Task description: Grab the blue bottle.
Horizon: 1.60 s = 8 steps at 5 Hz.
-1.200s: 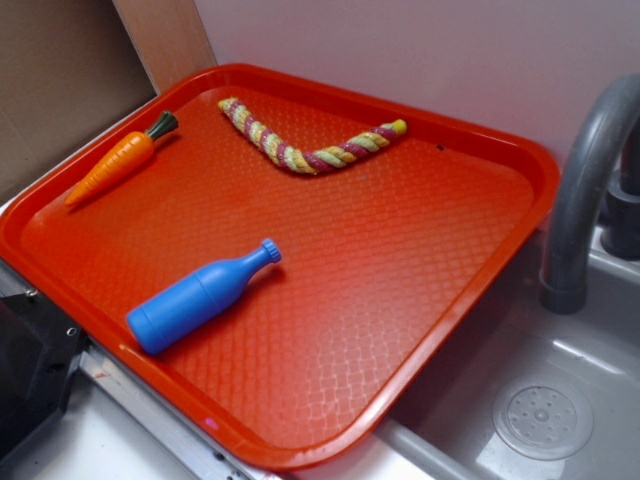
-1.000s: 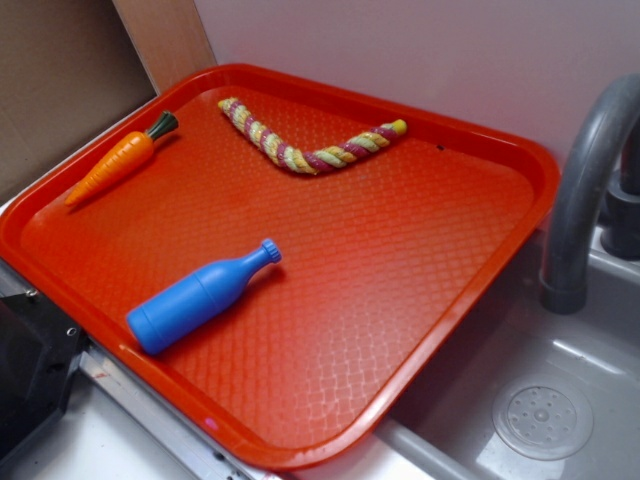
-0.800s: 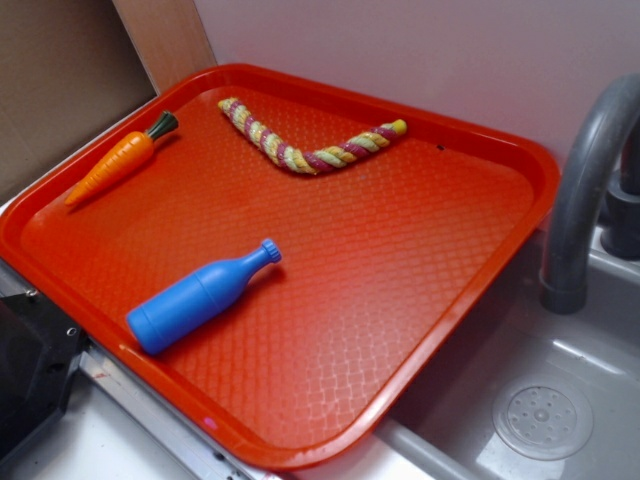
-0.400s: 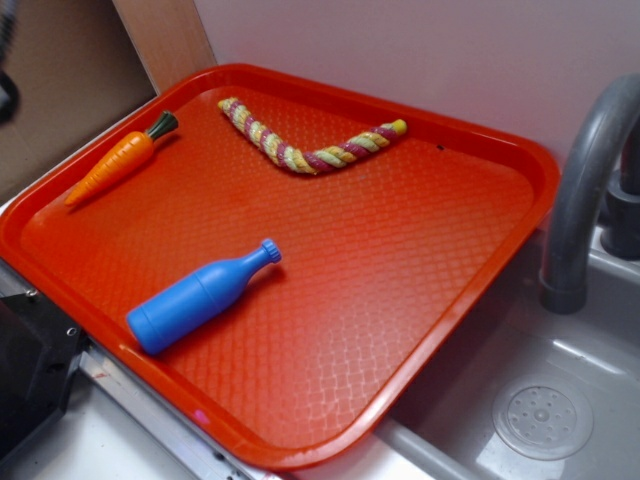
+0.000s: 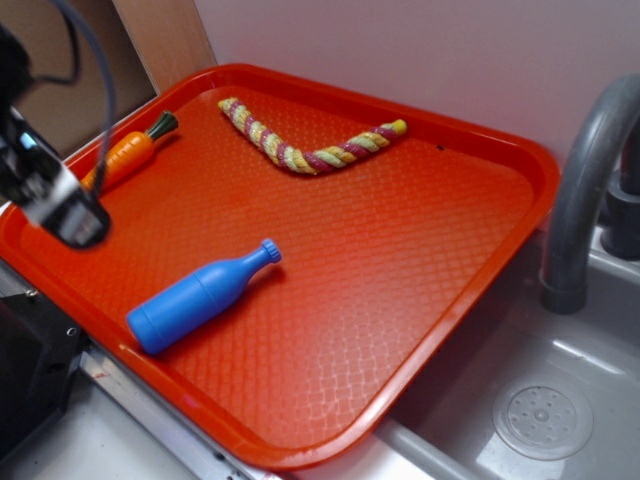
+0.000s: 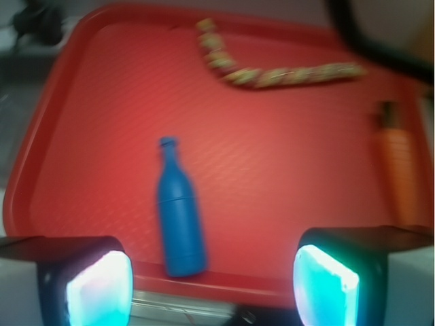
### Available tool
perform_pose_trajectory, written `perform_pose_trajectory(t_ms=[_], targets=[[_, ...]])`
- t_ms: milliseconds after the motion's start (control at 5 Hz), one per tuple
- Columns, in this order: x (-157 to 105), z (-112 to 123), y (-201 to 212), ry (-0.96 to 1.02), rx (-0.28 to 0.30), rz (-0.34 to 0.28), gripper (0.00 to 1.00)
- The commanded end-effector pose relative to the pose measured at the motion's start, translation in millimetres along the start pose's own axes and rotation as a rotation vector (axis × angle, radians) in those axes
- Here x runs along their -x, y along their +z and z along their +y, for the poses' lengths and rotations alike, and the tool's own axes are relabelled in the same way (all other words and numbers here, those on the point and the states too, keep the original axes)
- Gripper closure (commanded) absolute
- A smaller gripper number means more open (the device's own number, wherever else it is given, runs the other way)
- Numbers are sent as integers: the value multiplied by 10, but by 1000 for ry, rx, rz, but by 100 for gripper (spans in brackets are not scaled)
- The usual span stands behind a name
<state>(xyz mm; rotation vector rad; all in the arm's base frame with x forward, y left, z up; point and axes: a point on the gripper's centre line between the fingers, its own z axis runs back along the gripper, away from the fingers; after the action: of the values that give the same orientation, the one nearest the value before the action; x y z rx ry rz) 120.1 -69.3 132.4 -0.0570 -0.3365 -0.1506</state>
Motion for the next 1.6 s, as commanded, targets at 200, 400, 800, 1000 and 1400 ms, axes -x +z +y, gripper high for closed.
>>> perform_pose_trajectory(t_ms=[200, 400, 800, 1000, 1400], targets=[[-39, -305, -722, -86, 204, 81, 0], [2, -396, -936, -132, 191, 138, 0], [140, -346, -1139, -123, 150, 199, 96], [147, -347, -1148, -126, 146, 203, 100], [-58, -156, -533, -43, 46, 223, 100]])
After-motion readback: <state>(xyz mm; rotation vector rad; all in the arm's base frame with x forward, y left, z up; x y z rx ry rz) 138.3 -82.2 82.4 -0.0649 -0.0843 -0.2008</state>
